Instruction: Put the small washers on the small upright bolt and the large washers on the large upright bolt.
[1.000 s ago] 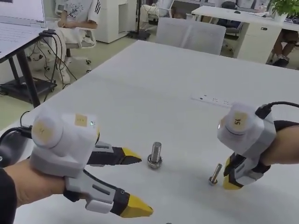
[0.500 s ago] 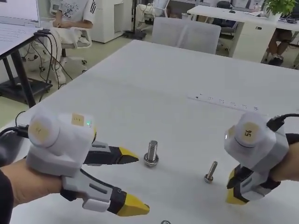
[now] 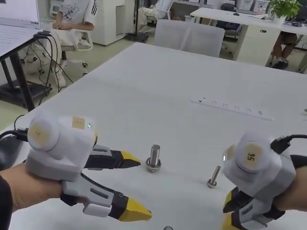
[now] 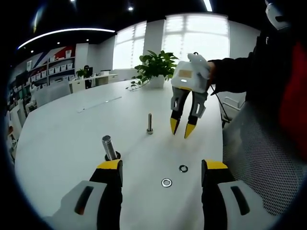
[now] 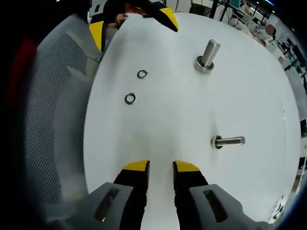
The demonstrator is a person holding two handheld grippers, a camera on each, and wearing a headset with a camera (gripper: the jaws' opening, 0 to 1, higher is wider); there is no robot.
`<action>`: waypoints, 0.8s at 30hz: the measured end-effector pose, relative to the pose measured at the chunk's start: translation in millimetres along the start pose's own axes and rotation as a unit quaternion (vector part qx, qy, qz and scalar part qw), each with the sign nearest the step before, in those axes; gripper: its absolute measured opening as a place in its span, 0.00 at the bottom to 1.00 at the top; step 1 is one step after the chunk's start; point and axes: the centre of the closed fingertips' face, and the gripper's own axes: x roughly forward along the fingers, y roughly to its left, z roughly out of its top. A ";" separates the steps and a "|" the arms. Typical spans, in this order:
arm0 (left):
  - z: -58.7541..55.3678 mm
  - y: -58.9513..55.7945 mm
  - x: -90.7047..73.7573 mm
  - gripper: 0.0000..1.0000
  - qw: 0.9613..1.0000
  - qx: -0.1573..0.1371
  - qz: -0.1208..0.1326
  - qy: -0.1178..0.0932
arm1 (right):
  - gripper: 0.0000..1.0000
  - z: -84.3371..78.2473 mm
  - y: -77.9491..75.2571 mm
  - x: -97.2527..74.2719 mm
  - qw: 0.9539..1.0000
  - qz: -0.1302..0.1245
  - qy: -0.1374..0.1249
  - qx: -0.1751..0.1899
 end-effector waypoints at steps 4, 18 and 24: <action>0.5 -0.8 -0.3 0.66 1.000 0.002 0.000 0.000 | 0.21 6.0 9.0 1.6 1.000 0.005 0.000 -0.011; 2.1 -2.1 -1.8 0.66 1.000 0.005 0.001 -0.002 | 0.23 36.2 27.1 2.4 0.998 0.015 -0.004 -0.056; 3.3 -1.5 -3.2 0.66 1.000 0.006 0.002 -0.003 | 0.24 49.4 28.7 2.8 0.997 0.016 -0.005 -0.075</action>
